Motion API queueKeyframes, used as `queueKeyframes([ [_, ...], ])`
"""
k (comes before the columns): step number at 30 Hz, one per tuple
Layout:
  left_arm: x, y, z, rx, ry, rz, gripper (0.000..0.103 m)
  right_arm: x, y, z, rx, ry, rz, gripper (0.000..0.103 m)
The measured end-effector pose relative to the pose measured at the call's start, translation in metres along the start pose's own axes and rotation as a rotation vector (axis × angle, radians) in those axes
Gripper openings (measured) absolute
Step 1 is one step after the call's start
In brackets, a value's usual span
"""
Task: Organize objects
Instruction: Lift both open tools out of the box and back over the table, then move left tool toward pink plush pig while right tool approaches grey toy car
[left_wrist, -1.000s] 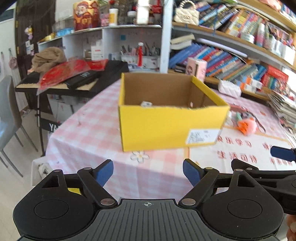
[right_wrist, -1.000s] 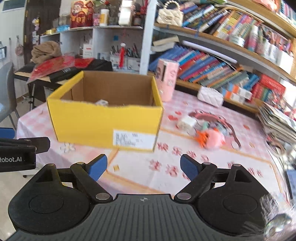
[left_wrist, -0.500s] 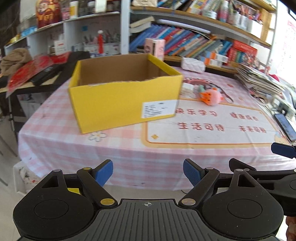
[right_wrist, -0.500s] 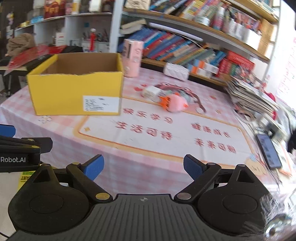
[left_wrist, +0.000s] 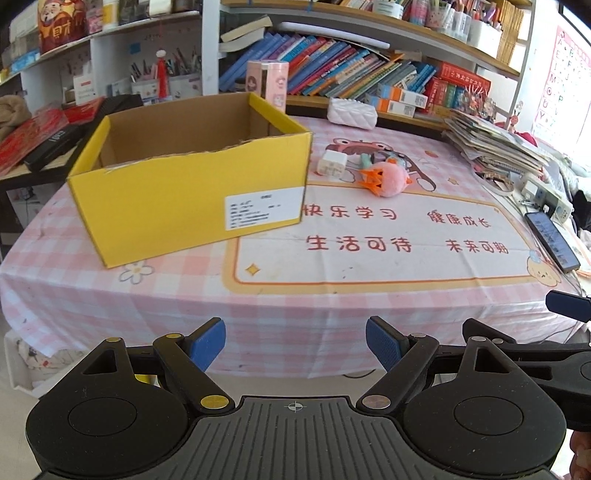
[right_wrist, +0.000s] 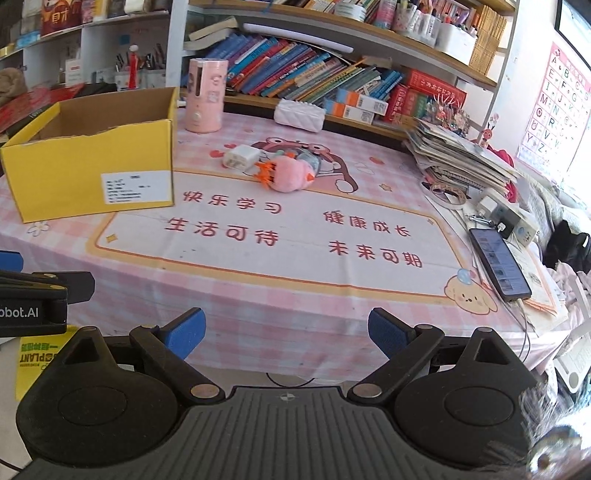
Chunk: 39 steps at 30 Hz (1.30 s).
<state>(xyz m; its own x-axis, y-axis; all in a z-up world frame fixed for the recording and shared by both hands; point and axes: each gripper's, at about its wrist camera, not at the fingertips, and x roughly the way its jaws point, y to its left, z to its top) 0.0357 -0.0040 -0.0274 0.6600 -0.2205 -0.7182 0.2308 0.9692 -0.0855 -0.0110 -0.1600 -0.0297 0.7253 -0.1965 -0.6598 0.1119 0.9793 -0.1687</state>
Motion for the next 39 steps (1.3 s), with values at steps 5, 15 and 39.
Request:
queueKeyframes([
  [5, 0.014, -0.017, 0.011, 0.014, 0.008, -0.005, 0.085, 0.014, -0.018, 0.004, 0.014, 0.012, -0.009, 0.096],
  [15, 0.052, -0.055, 0.034, 0.025, 0.045, -0.014, 0.085, 0.051, -0.058, 0.019, 0.024, 0.051, -0.008, 0.096],
  [39, 0.119, -0.119, 0.097, -0.030, 0.014, 0.023, 0.085, 0.136, -0.148, 0.084, 0.045, 0.009, 0.063, 0.089],
])
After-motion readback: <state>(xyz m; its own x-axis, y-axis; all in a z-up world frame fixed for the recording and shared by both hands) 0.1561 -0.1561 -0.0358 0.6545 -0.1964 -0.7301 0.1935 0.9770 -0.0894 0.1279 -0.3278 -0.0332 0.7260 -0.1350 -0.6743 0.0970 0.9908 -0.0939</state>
